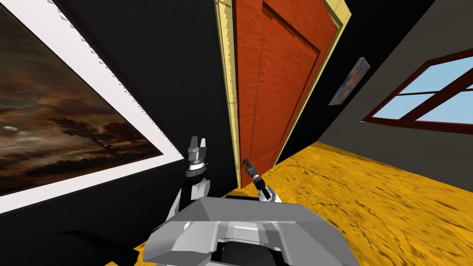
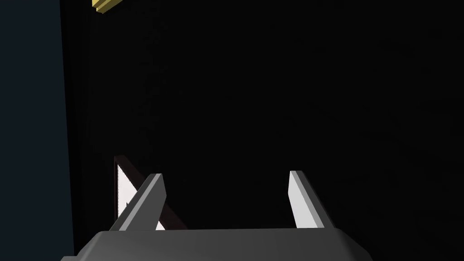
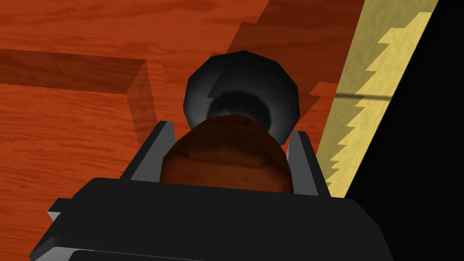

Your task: Pull the door open

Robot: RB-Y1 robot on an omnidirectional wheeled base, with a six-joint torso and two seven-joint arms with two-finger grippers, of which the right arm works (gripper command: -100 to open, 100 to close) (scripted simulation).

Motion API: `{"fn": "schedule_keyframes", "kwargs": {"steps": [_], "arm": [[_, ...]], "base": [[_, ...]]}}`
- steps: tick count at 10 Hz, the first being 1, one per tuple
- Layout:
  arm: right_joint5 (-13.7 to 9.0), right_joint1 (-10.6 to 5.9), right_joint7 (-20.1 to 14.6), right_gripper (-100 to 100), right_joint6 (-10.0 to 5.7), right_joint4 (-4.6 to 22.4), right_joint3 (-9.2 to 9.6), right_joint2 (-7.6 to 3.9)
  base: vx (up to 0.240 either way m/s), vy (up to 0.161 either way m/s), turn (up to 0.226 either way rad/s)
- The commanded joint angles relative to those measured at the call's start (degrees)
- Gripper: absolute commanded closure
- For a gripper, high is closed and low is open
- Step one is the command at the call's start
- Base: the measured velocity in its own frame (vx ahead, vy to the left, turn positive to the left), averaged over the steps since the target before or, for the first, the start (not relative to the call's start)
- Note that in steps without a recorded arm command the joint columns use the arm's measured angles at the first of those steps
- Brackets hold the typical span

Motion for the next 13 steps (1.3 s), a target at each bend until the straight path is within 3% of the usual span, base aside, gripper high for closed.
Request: {"fn": "schedule_keyframes", "kwargs": {"steps": [1,13], "arm": [[-0.31,-0.03,-1.8,100,-0.06,0.06,0.14,-0.23],[-3.41,-0.36,-17.49,100,-0.7,0.71,1.59,-2.31]], "base": [[-0.05,-0.013,0.021],[-0.08,-0.032,0.024]]}}
